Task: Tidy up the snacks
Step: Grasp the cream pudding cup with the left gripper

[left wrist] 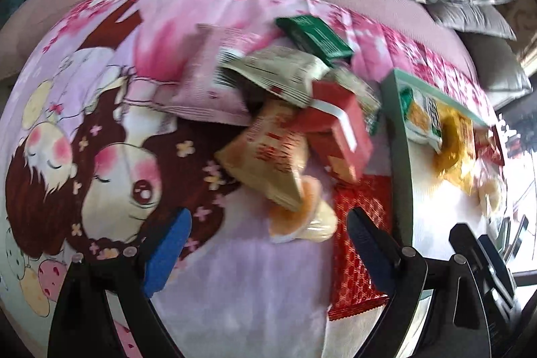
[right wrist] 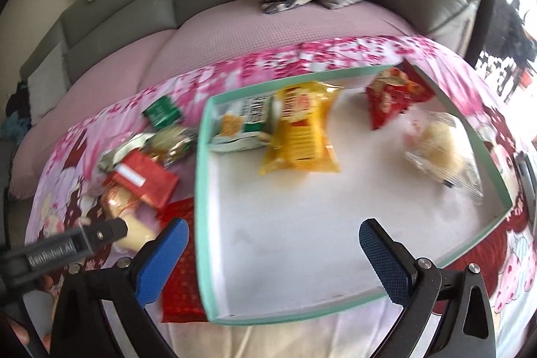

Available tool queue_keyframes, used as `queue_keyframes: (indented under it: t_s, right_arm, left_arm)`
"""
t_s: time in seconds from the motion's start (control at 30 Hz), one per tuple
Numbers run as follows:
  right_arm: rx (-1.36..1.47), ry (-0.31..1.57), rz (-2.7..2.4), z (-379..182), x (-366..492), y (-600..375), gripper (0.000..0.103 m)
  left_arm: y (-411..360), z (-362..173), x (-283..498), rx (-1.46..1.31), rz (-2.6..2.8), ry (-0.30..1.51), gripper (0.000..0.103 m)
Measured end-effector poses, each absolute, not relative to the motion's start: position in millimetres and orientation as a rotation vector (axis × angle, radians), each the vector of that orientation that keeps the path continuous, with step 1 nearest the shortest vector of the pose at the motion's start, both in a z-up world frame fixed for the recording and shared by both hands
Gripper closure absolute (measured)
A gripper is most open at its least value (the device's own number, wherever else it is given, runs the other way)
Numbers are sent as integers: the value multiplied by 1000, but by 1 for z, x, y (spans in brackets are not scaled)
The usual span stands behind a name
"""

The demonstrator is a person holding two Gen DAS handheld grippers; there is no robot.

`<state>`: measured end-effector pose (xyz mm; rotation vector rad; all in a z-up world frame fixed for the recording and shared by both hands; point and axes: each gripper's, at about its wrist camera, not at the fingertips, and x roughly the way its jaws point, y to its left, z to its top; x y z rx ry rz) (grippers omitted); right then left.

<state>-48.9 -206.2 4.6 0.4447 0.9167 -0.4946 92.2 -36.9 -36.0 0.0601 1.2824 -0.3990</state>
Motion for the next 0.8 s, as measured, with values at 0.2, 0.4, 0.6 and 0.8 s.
queue_keyframes:
  t_s: [0.2,0.4,0.6,0.8]
  right_arm:
    - [471,930,-498,0,-50,-215,0]
    - [487,940,-494,-3,-51,-216,0]
    - [505,938,-496,-3,-52,-219,0]
    - [520,934,-494,-2,-54,-222,0]
  left_arm:
    - [-51,-47,96,89,-401,1279,9]
    - [-64,-51,94,129,-436,1265,14]
    - [-77,-54,90,210,-443,1242,36]
    - [-86,-56,87,237,-450,1233,57]
